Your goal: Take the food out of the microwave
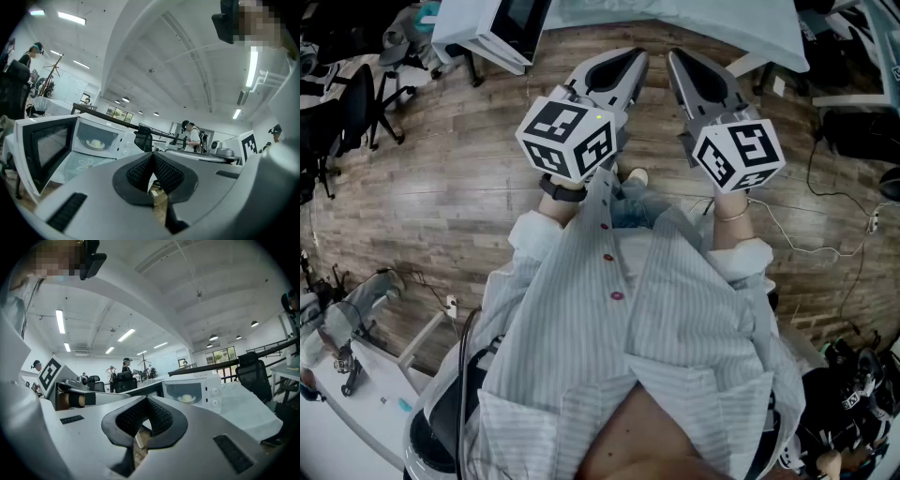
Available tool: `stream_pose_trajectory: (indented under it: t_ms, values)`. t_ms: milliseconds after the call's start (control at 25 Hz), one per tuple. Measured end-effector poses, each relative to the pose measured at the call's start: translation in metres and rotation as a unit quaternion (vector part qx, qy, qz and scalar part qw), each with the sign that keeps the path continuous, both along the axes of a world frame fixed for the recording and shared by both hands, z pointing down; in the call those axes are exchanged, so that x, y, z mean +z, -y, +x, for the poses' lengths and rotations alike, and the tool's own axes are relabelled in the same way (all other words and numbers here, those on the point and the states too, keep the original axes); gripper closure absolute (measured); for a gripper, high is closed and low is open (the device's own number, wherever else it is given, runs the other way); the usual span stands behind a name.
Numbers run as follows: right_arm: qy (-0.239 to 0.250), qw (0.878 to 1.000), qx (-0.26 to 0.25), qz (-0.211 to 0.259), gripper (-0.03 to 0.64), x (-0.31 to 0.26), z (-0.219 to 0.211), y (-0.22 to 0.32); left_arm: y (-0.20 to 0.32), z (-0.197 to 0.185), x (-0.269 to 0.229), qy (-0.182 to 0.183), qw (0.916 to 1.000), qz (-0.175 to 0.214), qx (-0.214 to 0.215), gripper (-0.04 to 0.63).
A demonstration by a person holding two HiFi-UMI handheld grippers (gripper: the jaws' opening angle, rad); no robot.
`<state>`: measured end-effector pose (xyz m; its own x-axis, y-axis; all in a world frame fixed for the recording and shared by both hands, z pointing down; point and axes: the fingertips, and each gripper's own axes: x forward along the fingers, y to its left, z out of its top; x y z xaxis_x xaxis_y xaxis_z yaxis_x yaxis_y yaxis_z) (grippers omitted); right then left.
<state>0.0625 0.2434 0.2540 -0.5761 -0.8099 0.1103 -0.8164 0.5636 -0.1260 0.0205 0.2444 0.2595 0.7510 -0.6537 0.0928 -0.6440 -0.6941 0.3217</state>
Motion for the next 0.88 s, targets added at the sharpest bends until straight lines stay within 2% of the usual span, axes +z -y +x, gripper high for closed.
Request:
stream_pose_trajectory:
  t_ms: [360, 640, 880]
  values:
    - [0.013, 1.000, -0.004, -0.013, 0.584, 0.008, 0.016, -0.016, -0.016, 0.017, 0.001, 0.000, 0.9999, -0.005, -0.014, 0.588]
    - [0.019, 0.999, -0.029, -0.019, 0.584, 0.011, 0.010, -0.022, -0.021, 0.011, 0.002, -0.002, 0.9993, -0.007, -0.036, 0.588]
    - [0.018, 0.999, -0.037, -0.030, 0.584, 0.024, -0.002, -0.008, -0.006, 0.001, 0.005, -0.003, 0.9990, -0.008, -0.045, 0.588]
